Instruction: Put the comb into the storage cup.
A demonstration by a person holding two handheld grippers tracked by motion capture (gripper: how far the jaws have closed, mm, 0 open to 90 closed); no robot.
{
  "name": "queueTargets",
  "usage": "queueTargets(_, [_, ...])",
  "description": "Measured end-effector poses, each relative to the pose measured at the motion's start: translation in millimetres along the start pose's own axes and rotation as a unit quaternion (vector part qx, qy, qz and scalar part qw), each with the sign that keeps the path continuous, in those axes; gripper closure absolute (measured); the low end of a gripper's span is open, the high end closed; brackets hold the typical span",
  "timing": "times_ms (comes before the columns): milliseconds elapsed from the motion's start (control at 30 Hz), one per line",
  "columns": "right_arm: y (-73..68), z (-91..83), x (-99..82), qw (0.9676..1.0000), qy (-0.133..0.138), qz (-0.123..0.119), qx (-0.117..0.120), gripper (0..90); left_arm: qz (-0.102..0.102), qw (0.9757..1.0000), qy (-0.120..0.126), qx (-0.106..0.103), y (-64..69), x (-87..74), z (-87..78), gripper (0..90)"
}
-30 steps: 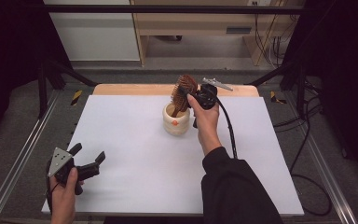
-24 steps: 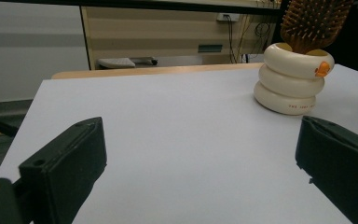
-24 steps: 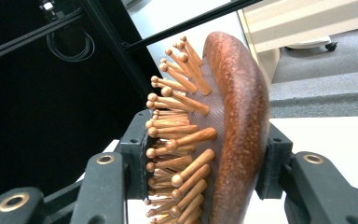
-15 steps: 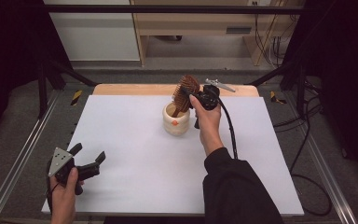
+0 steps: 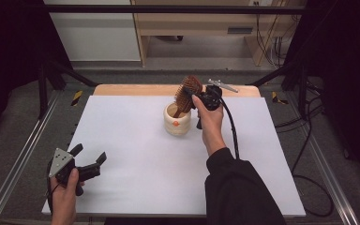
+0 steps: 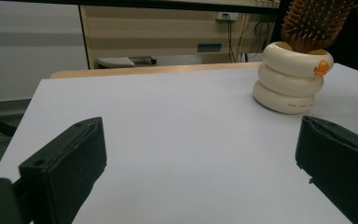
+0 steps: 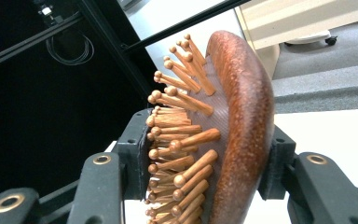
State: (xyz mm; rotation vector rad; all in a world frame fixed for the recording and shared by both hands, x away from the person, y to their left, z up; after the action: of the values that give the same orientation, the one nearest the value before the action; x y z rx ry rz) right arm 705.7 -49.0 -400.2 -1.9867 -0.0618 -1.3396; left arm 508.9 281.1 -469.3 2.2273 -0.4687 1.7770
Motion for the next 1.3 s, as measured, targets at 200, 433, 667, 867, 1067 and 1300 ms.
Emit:
queueTargets(200, [3.1, -0.5, 0.1, 1.0000, -0.001, 0.003, -0.002, 46.9, 0.000, 1.0000, 0.000, 0.000, -0.1, -0.1, 0.0, 1.9])
queueTargets(433, [5.5, -1.3, -0.2, 1.0000, -0.003, 0.005, -0.003, 46.6, 0.000, 1.0000, -0.001, 0.000, 0.2, -0.2, 0.2, 1.8])
queueTargets(667, [5.1, -1.0, -0.1, 1.0000, -0.003, 0.005, -0.002, 46.6, 0.000, 1.0000, -0.001, 0.000, -0.1, -0.2, 0.1, 1.8])
queueTargets(867, [5.7, -1.2, -0.3, 1.0000, -0.004, 0.004, -0.003, 46.1, 0.000, 1.0000, -0.001, -0.001, 0.4, -0.3, 0.3, 1.8])
queueTargets(1067, [7.6, -1.7, -0.4, 0.9999, -0.006, 0.007, -0.004, 45.7, -0.001, 1.0000, -0.002, 0.000, 0.1, -0.6, 0.3, 1.8])
queueTargets(1300, [7.8, -1.6, -0.5, 1.0000, -0.006, 0.006, -0.004, 45.2, 0.000, 1.0000, -0.002, -0.001, 0.4, -0.6, 0.5, 1.8])
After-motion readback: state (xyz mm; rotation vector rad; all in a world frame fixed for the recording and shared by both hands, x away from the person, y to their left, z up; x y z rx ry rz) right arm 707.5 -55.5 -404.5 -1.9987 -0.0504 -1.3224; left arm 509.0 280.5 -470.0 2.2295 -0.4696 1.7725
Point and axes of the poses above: each handheld gripper's, and its own axes: z roughly forward along the jaws, x roughly out of its top, y roughly to its right, the point moved 10 cm from there along z, roughly forward along the jaws, and after that the axes turned 4 degrees about z, right-handed, at the moved point
